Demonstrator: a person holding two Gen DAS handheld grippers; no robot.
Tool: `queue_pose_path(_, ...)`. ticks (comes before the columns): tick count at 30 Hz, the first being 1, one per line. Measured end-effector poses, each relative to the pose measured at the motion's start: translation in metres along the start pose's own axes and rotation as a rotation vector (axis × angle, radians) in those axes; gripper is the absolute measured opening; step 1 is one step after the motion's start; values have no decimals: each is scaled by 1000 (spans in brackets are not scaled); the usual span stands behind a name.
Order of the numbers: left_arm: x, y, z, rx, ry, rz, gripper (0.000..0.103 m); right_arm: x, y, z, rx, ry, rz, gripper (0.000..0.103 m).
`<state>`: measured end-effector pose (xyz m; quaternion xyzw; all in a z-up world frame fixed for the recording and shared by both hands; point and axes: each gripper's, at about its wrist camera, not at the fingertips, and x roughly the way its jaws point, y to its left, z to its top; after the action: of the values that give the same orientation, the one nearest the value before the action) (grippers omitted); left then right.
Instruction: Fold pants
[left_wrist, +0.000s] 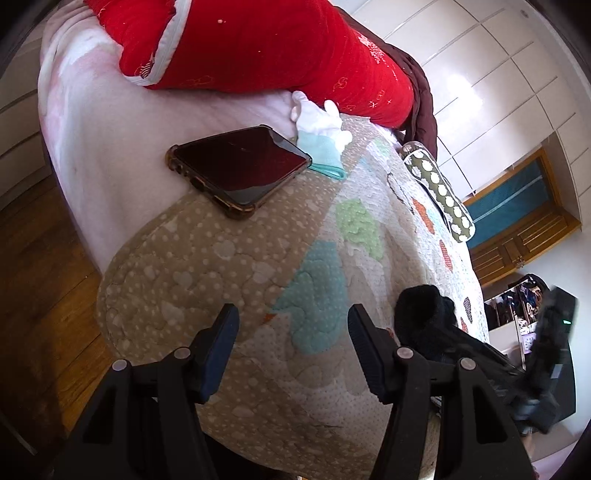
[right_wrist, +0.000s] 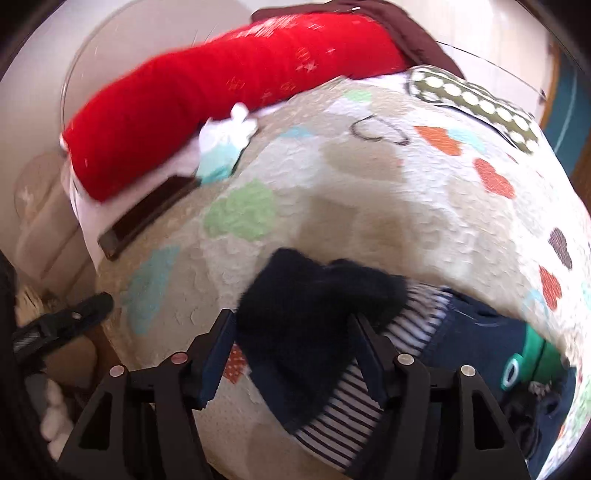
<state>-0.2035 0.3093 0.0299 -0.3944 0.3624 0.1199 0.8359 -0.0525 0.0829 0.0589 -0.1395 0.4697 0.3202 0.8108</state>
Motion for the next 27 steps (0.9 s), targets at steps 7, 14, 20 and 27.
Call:
queue_pose_path(7,3,-5,-4,24,18,3,61,46,22,3,-171,24,-222,53)
queue_pose_path(14,20,-28,-19,82,71,-2,61,22,-17,11,-12,3,-39,26)
queue_pose_path(20,35,-82,-42,194,115,-164,62,-3,-45,9,89,4,168,26)
queue_pose_path(27,63,-169,-80,480,119,-157,62,-42,-97,-9,231,-70,297,25)
